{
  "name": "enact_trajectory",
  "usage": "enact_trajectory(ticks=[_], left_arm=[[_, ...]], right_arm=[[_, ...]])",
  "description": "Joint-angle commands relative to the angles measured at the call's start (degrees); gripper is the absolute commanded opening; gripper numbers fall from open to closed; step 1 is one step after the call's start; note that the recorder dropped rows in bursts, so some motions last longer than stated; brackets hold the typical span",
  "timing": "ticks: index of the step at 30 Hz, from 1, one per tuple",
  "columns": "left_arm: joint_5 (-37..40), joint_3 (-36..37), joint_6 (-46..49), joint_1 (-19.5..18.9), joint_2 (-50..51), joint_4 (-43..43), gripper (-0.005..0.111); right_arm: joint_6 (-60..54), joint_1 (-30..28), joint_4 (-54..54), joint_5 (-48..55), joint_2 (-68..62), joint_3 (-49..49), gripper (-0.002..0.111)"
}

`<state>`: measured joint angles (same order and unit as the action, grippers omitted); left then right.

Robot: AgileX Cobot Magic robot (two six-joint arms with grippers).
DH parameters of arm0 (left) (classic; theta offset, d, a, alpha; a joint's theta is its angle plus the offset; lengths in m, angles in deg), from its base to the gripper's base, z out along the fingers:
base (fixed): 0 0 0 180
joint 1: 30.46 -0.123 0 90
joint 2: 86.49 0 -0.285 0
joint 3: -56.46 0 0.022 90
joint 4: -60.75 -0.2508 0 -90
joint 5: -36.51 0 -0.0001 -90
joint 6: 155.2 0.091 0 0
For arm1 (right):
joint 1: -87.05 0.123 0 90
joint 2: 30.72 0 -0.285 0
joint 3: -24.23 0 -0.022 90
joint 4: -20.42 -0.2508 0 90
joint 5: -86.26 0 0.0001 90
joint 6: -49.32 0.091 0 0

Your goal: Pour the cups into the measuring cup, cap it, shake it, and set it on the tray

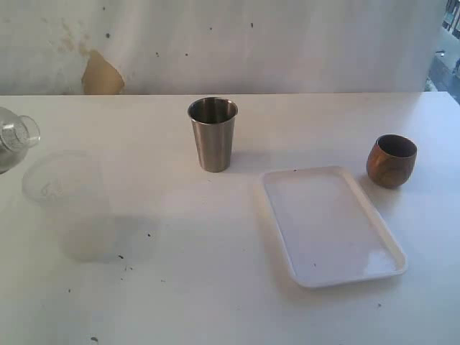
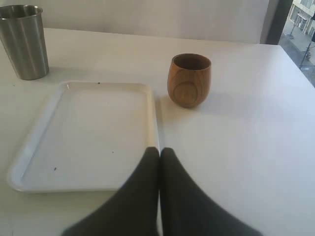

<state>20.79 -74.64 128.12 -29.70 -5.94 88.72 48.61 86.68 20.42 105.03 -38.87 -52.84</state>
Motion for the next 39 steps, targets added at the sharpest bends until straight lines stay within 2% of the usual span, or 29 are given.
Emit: enact_trajectory(ticks=[1, 9, 19, 29, 39], left_arm=[[-5.96, -0.38, 5.64, -0.10, -0.34, -0.03, 0.000], [-10.96, -0.38, 8.48, -0.10, -0.11, 0.98, 0.000], [-11.71, -0.49, 15.20, -0.10, -0.11, 0.98, 0.000], [-11.12, -5.10, 17.63, -0.10, -0.11, 1.35, 0.000], [-6.90, -5.10, 17.63, -0.10, -0.11, -3.19, 0.000]], right_arm=[[0.30, -0.23, 0.00, -0.43, 0.36, -0.15, 0.000], [0.30, -0.23, 0.00, -0.43, 0.36, -0.15, 0.000], [0.30, -0.23, 0.00, -0.43, 0.36, -0.15, 0.000], [0.30, -0.23, 0.00, -0.43, 0.36, -0.15, 0.000], [0.30, -0.23, 0.00, -0.43, 0.36, -0.15, 0.000]])
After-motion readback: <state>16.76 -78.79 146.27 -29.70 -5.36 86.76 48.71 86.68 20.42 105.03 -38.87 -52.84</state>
